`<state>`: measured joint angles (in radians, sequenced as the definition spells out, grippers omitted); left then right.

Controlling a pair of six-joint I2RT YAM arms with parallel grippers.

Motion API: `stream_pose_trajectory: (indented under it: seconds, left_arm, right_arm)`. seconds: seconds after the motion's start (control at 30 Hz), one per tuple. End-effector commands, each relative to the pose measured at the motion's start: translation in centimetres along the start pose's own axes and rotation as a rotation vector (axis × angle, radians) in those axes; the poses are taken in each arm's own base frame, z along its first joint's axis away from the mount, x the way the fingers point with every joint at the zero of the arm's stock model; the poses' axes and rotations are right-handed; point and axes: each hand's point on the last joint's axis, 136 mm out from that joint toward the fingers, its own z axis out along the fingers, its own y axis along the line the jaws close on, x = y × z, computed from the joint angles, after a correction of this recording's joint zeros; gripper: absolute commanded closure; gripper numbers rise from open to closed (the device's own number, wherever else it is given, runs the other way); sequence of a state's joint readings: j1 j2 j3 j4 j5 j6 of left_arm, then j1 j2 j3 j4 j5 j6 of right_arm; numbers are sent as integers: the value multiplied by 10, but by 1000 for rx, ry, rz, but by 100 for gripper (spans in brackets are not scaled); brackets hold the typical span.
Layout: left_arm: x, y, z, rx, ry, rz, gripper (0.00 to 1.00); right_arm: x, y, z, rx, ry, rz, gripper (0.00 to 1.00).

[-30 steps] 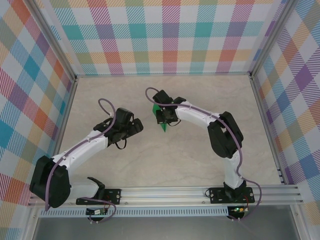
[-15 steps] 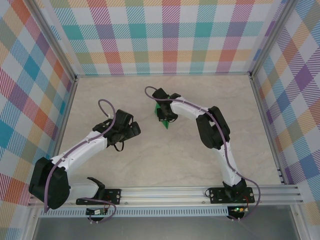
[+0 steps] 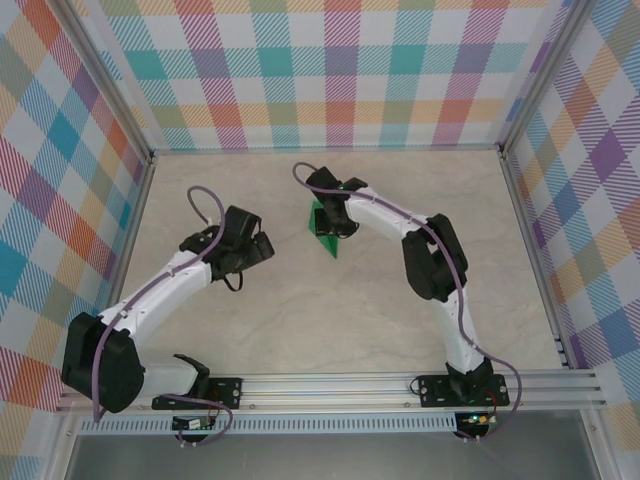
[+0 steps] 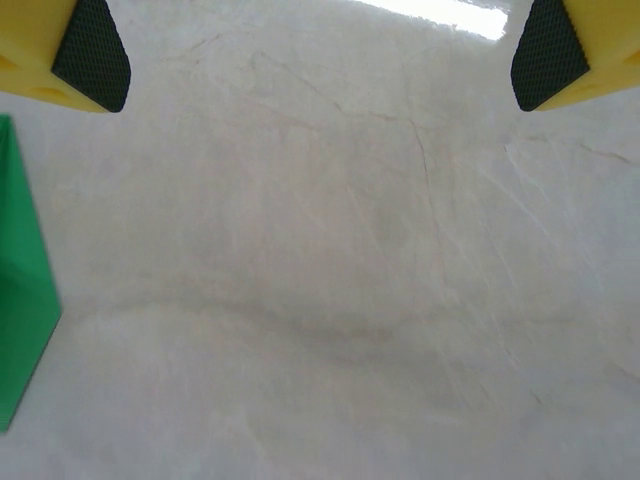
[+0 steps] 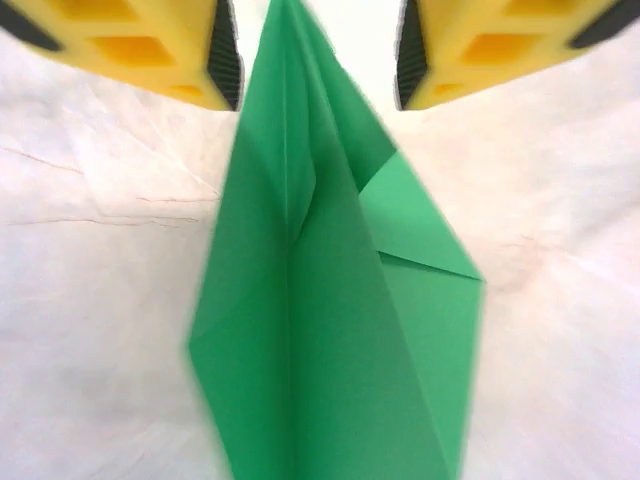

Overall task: Fold a paper plane with a square sheet of paper (pick it up from the middle)
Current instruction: Move the paper plane to the center of the table, then reset both arms

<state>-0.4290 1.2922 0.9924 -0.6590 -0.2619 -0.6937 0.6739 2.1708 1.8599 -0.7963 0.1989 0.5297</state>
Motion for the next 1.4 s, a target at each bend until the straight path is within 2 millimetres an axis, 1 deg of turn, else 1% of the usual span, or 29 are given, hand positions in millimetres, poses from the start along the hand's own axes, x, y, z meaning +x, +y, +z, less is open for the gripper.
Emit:
stream_pose_trajectory:
  seconds: [0.0,0.03,0.07,0.13,0.2,0.27,0.33,0.4,0.5,0.53,0.57,0.6,0.67,0.73,0.77,0.83,0.93,1.03,1.13,1.23,1.3,1.37]
  left_arm:
    - [-39,10,-18,-70,-97,22,0]
    - [-48,12,-23,-83,-125,27,0]
    - [-57,14,-27,-100,-157,40,0]
    - [-74,20,-33,-145,-217,74,0]
    - [-87,29,-36,-193,-273,103,0]
    - [-94,38,-34,-230,-311,120,0]
    - [-99,49,-31,-271,-350,129,0]
    - [-102,66,-29,-341,-393,121,0]
    - [-104,90,-25,-426,-461,90,0]
    - [-103,94,-22,-439,-480,96,0]
    - [-102,96,-16,-437,-513,119,0]
    - [-103,96,-13,-424,-554,122,0]
    - [-91,101,0,-406,-579,157,0]
    - [-86,103,8,-376,-597,175,0]
    - [-84,104,13,-358,-602,181,0]
    - [-80,105,22,-316,-606,187,0]
    - [-78,99,34,-206,-634,201,0]
    - [-78,90,42,-101,-670,215,0]
    - [-80,82,51,-30,-687,230,0]
    - [-82,73,61,21,-686,259,0]
    - [-79,68,70,45,-657,284,0]
    - [-76,63,75,69,-646,305,0]
  right_arm:
    - [-31,-1,-88,-69,-162,38,39]
    - [-33,-6,-100,-65,-191,48,34]
    - [-35,-16,-112,-54,-221,61,29]
    - [-39,-39,-133,-21,-289,88,21]
    - [-41,-73,-151,64,-376,110,12]
    - [-39,-108,-163,155,-448,125,0]
    - [-33,-141,-171,220,-498,149,0]
    - [-23,-181,-174,301,-540,186,0]
    - [-1,-228,-168,407,-590,213,0]
    - [6,-238,-165,422,-604,222,0]
    - [15,-254,-163,461,-631,238,0]
    - [22,-264,-161,472,-645,248,0]
    - [37,-282,-155,505,-666,256,0]
    - [50,-298,-145,533,-663,270,0]
    - [56,-305,-140,543,-661,281,0]
    - [62,-311,-128,554,-666,261,0]
    - [60,-307,-110,500,-687,193,0]
    - [57,-305,-97,453,-717,146,0]
    - [52,-302,-88,394,-756,113,0]
    - [46,-293,-87,306,-805,81,0]
    - [43,-290,-86,267,-822,66,0]
    - [41,-288,-82,242,-811,51,0]
